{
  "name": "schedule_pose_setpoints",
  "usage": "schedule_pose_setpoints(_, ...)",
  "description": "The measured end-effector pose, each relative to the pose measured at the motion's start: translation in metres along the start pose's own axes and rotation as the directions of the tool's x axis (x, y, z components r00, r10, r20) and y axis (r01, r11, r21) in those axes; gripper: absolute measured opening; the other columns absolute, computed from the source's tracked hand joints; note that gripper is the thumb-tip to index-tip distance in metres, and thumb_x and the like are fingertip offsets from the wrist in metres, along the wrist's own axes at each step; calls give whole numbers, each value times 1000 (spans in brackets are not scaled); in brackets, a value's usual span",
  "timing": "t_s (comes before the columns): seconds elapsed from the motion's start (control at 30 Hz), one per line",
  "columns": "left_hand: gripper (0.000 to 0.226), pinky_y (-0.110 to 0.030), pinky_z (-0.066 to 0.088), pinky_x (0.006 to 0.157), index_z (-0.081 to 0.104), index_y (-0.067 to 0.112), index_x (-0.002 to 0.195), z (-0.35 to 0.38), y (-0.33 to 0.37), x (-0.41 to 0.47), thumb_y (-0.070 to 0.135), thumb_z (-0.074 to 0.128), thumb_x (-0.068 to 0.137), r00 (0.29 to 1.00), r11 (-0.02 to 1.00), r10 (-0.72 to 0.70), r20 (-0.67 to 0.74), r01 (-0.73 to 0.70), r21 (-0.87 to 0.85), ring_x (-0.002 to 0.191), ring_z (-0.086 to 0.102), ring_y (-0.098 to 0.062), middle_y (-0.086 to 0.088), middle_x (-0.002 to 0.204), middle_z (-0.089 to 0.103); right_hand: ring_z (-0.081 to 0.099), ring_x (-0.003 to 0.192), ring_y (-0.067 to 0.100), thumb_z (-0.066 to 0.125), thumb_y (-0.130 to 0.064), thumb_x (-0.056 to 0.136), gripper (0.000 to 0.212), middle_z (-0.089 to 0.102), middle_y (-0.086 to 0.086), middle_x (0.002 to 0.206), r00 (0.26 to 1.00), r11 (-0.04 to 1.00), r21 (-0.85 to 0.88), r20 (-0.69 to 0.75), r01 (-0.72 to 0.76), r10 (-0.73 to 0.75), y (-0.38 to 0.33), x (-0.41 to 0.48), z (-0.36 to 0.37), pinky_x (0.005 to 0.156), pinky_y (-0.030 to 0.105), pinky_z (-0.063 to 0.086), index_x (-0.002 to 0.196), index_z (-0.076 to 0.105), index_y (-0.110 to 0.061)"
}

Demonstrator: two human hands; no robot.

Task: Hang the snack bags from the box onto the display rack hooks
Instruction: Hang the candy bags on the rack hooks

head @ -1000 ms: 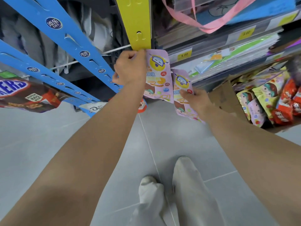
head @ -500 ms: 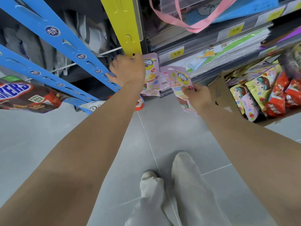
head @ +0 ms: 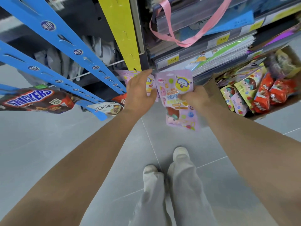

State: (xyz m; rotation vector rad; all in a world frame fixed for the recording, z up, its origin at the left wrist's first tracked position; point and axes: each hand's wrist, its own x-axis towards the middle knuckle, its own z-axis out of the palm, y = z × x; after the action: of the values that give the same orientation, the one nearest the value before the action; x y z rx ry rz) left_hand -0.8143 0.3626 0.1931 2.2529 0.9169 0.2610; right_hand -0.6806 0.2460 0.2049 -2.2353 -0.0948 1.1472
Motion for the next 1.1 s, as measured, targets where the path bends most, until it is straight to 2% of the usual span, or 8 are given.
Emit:
schedule_pose_setpoints(0.13, 63, -41, 9, 116, 28, 17, 146, -3, -6, 5, 16, 57, 90, 987, 998, -15, 162, 4, 69, 140, 28, -20, -2, 150, 35, 61, 92, 31, 61, -14, 83, 8, 63, 12, 95, 995, 977, -213, -94, 0, -20, -15, -9, 5, 70, 29, 42, 91, 64, -13)
schedule_pose_setpoints(0.3, 62, -49, 17, 115, 26, 22, 147, -6, -12, 15, 21, 55, 93, 987, 1000, 5, 163, -8, 21, 141, 27, -21, -2, 151, 33, 55, 88, 37, 53, -18, 78, 21, 63, 18, 93, 894, 851, -447, -208, 275, -398, -16, -19, 12, 65, 28, 32, 90, 61, -3)
schedule_pose_setpoints(0.4, 28, -43, 34, 99, 62, 19, 117, -14, -14, 20, 27, 51, 93, 998, 997, 67, -8, -67, -28, 112, 54, -28, -4, 117, 63, 46, 67, 31, 46, -27, 61, 31, 55, 14, 68, 883, 887, -255, -178, 386, -435, -16, -23, 15, 57, 31, 34, 69, 58, -1)
schedule_pose_setpoints(0.47, 28, -38, 42, 84, 69, 11, 90, -23, -12, 18, 33, 51, 89, 993, 992, 59, -101, -69, -104, 88, 58, -28, -6, 89, 67, 38, 54, 22, 51, -25, 54, 15, 45, 0, 49, 936, 944, 3, -127, 331, -328, -19, -25, 18, 52, 27, 32, 50, 53, -10)
schedule_pose_setpoints(0.57, 27, -42, 50, 73, 66, 10, 78, -29, -5, 10, 34, 55, 81, 994, 983, -21, -110, 1, -184, 72, 60, -25, -3, 75, 67, 43, 60, 18, 64, -14, 60, 11, 46, 2, 62, 981, 967, 193, 64, 168, -184, -24, -24, 25, 56, 23, 35, 58, 53, -13)
schedule_pose_setpoints(0.73, 32, -53, 49, 80, 74, 16, 86, -36, -10, 13, 37, 53, 76, 900, 975, -215, -379, 172, -143, 76, 65, -23, 0, 79, 71, 64, 54, 6, 68, -10, 79, 9, 66, -6, 59, 960, 930, 324, 156, 173, -233, -38, -4, 47, 55, 18, 50, 72, 67, -14)
schedule_pose_setpoints(0.9, 33, -38, 35, 100, 66, 27, 114, -38, -11, 36, 37, 54, 86, 904, 980, -196, -380, 191, -49, 96, 62, -17, 3, 101, 70, 69, 78, 19, 72, -24, 79, 16, 72, 6, 85, 953, 900, 320, -31, 296, -302, -48, 21, 60, 76, 36, 58, 86, 70, -9)
schedule_pose_setpoints(1.1, 31, -33, 27, 98, 65, 27, 115, -30, -7, 47, 38, 51, 89, 894, 984, -153, -422, 176, 15, 104, 57, -14, 7, 108, 67, 70, 77, 19, 75, -33, 70, 23, 73, 4, 79, 945, 865, 381, -153, 327, -290, -49, 31, 65, 72, 38, 59, 80, 73, -13)
